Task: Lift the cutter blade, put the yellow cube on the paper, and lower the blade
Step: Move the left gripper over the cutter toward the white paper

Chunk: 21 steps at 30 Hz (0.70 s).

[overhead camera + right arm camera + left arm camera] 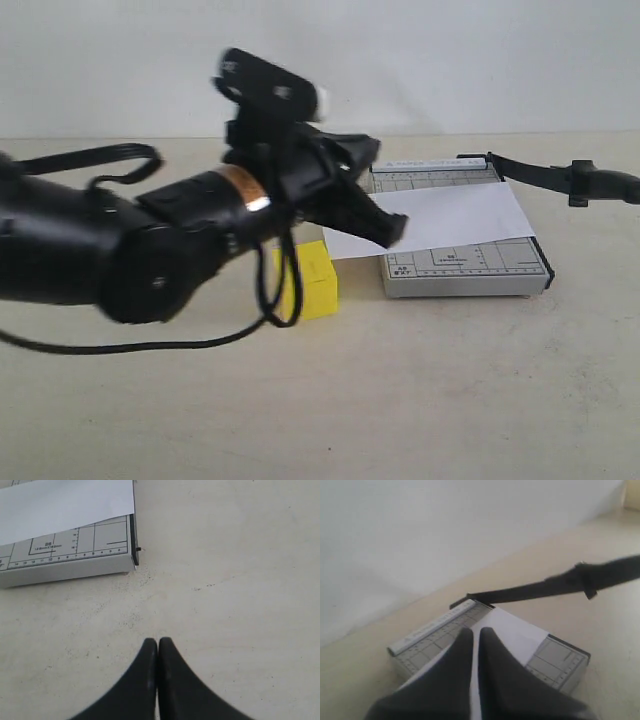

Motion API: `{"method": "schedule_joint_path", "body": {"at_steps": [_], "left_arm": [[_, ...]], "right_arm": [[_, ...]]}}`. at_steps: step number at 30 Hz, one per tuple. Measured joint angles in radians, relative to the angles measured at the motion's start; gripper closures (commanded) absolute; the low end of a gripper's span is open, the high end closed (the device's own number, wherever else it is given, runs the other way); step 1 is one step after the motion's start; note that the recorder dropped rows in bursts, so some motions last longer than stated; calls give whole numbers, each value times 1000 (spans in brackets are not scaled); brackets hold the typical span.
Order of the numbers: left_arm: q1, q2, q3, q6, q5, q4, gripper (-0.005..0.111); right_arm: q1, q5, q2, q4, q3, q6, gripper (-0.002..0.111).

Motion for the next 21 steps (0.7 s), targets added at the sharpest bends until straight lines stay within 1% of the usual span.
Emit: {"method": "schedule_joint_path", "body": {"at_steps": [4,6,9,15,21], "left_arm": [[-24,157,-202,47,145,14,102],[-24,222,-290,54,179,9,102],[-24,303,-389,58,198,-11,102],[-24,456,-555,72,259,-27,102],[-24,575,-677,72,341,-27,102]], "right_arm": [[0,-15,0,2,2,0,109],[0,-19,0,2,1,0,109],[0,-21,0,10,1,4,109],[0,-21,0,21,1,4,109],[0,-21,0,31,1,8,109]]}}
